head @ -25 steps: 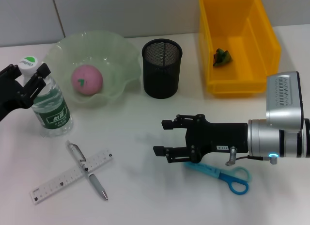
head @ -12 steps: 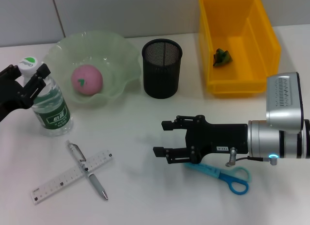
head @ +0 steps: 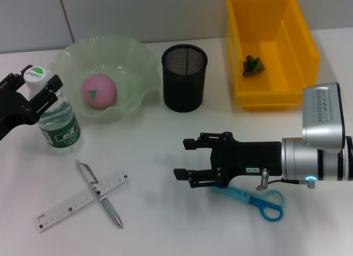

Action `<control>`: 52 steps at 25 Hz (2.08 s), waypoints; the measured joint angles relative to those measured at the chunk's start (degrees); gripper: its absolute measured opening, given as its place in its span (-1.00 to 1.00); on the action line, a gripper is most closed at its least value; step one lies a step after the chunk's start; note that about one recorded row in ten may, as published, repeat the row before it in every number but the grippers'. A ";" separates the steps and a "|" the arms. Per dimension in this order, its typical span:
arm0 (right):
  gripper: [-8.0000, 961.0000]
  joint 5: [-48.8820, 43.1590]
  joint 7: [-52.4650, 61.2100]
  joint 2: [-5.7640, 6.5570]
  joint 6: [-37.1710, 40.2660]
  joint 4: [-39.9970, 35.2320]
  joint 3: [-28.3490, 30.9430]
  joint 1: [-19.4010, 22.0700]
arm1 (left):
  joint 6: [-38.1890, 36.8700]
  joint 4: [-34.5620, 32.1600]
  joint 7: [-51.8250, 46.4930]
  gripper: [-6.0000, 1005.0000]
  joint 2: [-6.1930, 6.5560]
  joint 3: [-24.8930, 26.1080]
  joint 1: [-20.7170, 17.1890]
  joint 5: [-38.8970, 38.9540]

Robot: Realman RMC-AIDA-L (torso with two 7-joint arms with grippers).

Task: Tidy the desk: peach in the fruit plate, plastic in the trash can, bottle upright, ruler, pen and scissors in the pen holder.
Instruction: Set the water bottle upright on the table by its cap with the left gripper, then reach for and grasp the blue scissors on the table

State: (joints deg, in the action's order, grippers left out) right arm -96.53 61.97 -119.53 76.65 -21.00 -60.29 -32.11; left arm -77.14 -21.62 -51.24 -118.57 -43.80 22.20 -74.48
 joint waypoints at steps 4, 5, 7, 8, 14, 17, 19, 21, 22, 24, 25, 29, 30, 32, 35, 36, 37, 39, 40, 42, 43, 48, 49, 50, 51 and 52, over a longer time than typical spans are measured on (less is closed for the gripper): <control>0.58 0.02 0.04 0.00 0.00 0.00 -0.19 -0.04 | -0.22 -0.12 0.01 0.22 0.03 -0.04 -0.08 0.00; 0.58 0.02 0.04 0.00 0.00 0.00 -0.19 -0.04 | -0.22 -0.12 0.01 0.28 0.03 -0.04 -0.08 0.00; 0.58 0.04 0.08 0.00 0.00 -0.01 -0.19 -0.06 | -0.30 -0.25 0.01 0.39 0.04 -0.05 -0.12 -0.13; 0.58 0.04 0.08 0.00 0.00 -0.01 -0.19 -0.06 | -0.37 -0.27 0.01 0.45 0.05 -0.06 -0.12 -0.20; 0.58 0.15 0.09 0.00 0.00 -0.01 -0.18 -0.17 | -2.03 -1.42 -3.36 0.60 0.44 -0.14 -0.45 -0.40; 0.58 0.19 0.33 0.03 -0.01 -0.01 -0.12 -0.13 | -5.10 -5.00 -8.25 0.60 0.99 -0.14 -1.75 -0.43; 0.58 0.20 0.50 0.05 -0.01 -0.02 -0.05 -0.12 | -8.12 -8.19 -11.19 0.60 1.32 -0.05 -3.06 -0.44; 0.58 0.21 0.72 0.09 -0.01 -0.02 0.17 -0.08 | -10.55 -11.65 -14.18 0.60 1.76 -0.04 -4.37 -0.55; 0.58 0.22 0.78 0.15 -0.01 -0.03 0.41 -0.02 | -10.55 -11.65 -14.18 0.60 1.76 -0.04 -4.37 -0.55; 0.58 0.27 0.90 0.15 -0.01 -0.04 0.51 0.00 | -12.57 -14.63 -17.14 0.60 2.41 -0.15 -5.20 -0.91; 0.58 0.27 0.90 0.15 -0.01 -0.04 0.51 0.00 | -16.79 -18.76 -21.93 0.60 3.67 -0.24 -5.58 -3.12; 0.58 0.54 2.02 0.17 -0.01 -0.25 0.58 0.01 | -20.82 -22.89 -26.38 0.60 4.32 -0.23 -5.40 -6.71; 0.58 0.63 2.26 0.20 -0.01 -0.30 0.63 0.02 | -21.75 -24.13 -27.55 0.60 4.34 -0.23 -5.21 -8.11; 0.58 0.80 3.01 0.23 -0.01 -0.50 0.66 0.05 | -24.98 -27.72 -31.13 0.60 4.25 -0.23 -3.85 -14.07; 0.58 0.93 4.94 0.31 -0.01 -0.95 0.69 0.12 | -26.78 -28.66 -32.69 0.60 4.05 -0.23 -2.74 -18.12; 0.58 0.93 5.44 0.33 -0.01 -1.06 0.70 0.13 | -28.06 -28.93 -33.59 0.60 3.72 -0.23 -1.50 -22.14; 0.58 0.94 5.96 0.35 -0.01 -1.21 0.70 0.13 | -28.44 -28.94 -33.85 0.60 3.45 -0.23 -0.86 -24.02; 0.58 0.94 6.72 0.36 -0.01 -1.62 0.70 0.20 | -28.88 -28.97 -34.00 0.60 2.98 -0.40 -0.03 -27.03; 0.58 0.94 7.22 0.38 -0.01 -1.82 0.70 0.24 | -28.99 -29.01 -33.38 0.60 2.37 -1.28 0.53 -29.53; 0.58 0.87 8.70 0.43 0.09 -2.37 0.64 0.28 | -28.78 -29.05 -32.64 0.60 2.10 -2.68 0.62 -30.61; 0.58 0.70 9.73 0.50 0.20 -2.82 0.49 0.29 | -28.39 -29.07 -31.97 0.60 2.01 -4.16 0.61 -31.20; 0.58 -4.23 18.33 0.82 2.95 -8.18 0.08 0.61 | -24.68 -29.10 -26.91 0.60 0.75 -8.06 0.28 -36.66; 0.58 -7.38 23.16 0.79 4.44 -12.12 0.07 0.89 | -24.21 -29.06 -25.82 0.60 0.55 -8.12 0.21 -37.37; 0.58 -7.38 23.16 0.79 4.44 -12.12 0.07 0.89 | -23.70 -28.82 -24.31 0.60 0.33 -8.30 0.13 -38.08; 0.58 -10.21 27.17 0.72 5.95 -15.73 0.08 1.18 | -23.43 -28.61 -23.43 0.60 0.23 -8.46 0.10 -38.30; 0.58 -12.59 30.55 0.64 7.40 -18.86 0.08 1.41 | -23.06 -28.24 -22.49 0.60 0.18 -8.80 0.06 -38.44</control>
State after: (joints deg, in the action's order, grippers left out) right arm -109.12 92.52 -118.89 84.05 -39.86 -60.21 -30.70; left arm -100.20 -49.86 -73.73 -118.39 -52.60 22.26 -112.92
